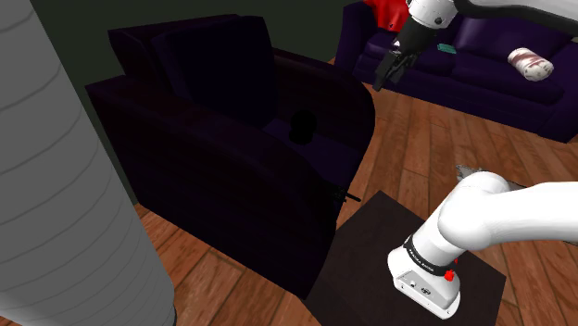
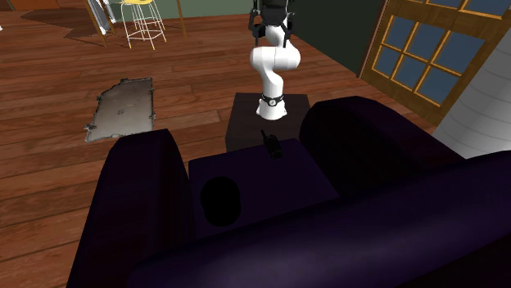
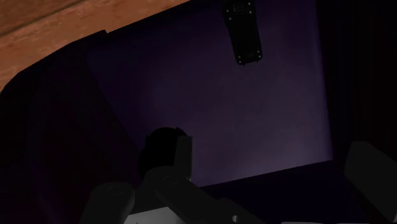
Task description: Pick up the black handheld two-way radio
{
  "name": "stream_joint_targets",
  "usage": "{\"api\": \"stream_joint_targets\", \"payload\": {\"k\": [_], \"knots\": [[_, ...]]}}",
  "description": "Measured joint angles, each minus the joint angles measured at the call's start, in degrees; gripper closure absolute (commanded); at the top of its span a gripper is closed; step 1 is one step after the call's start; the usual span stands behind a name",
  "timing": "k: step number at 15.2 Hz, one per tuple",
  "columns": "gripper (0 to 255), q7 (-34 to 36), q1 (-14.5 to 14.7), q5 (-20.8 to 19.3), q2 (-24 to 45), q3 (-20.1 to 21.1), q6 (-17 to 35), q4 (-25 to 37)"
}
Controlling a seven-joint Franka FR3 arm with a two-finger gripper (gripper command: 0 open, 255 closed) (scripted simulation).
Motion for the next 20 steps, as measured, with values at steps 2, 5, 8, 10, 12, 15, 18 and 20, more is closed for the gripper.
{"api": "stream_joint_targets", "payload": {"k": [2, 5, 8, 10, 12, 15, 18, 20], "knots": [[0, -0.2, 0.1, 0.0, -0.3, 0.0, 0.6, -1.1], [0, -1.3, 0.7, -0.2, 0.2, -0.3, 3.9, -5.1], [0, -2.3, 1.4, -0.4, 0.5, -0.3, 8.0, -10.2], [0, -3.2, 1.8, -0.6, 1.5, -0.5, 11.0, -13.2], [0, -4.1, 2.2, -0.9, 2.5, -0.8, 14.1, -16.2], [0, -5.5, 2.7, -1.4, 3.8, -1.3, 18.8, -20.9], [0, -6.5, 3.3, -1.8, 7.3, -1.6, 24.4, -24.5], [0, -7.2, 3.7, -2.2, 9.0, -1.7, 27.8, -27.0]]}}
